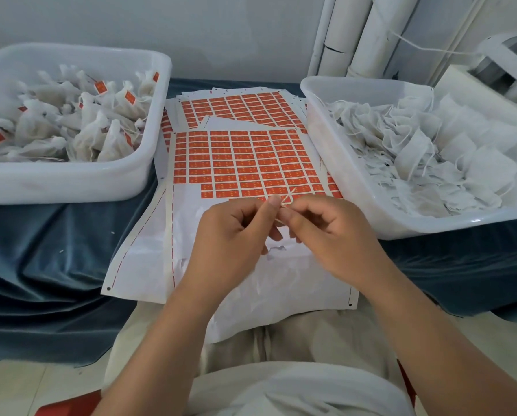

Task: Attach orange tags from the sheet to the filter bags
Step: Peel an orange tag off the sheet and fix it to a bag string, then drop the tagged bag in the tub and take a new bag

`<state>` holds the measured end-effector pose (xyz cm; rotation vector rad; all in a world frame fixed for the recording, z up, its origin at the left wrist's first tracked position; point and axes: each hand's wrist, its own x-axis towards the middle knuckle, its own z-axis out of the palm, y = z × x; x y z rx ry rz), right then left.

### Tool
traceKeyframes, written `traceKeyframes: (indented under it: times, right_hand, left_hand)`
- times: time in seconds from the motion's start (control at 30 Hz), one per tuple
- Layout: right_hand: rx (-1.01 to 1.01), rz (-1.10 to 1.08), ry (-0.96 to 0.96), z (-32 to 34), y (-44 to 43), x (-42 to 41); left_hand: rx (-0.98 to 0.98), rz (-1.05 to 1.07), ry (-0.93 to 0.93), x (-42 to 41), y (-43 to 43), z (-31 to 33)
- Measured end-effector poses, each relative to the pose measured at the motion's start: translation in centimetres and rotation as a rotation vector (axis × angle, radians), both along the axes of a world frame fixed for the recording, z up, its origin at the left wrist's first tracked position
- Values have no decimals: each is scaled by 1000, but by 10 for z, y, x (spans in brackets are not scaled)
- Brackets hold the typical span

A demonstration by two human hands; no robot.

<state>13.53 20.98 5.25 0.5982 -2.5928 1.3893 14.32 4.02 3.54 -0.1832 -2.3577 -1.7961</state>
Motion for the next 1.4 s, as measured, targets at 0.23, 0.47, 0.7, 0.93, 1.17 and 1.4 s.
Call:
traceKeyframes:
  times: [0.23,0.47,0.7,0.93,1.17,1.4]
  right_hand:
    - [44,-137,65,-2,-1,3]
    - [-67,43,-200,5,1,1]
    - [17,-57,-117,-2,-2,4]
    - [-4,-50,-140,0,-4,5]
    - [47,-22,-164,-1,-3,7]
    - [132,-15,-163,-1,-7,8]
  left_hand:
    - [80,-1,-71,-4,-2,0]
    - [227,-49,-256,-3,-1,1]
    - [150,-52,-166,-4,-1,0]
    - [234,90,-181,-12,-19,14]
    - [405,317,-5,-50,-91,70]
    - [-63,509,-104,-127,-163,86]
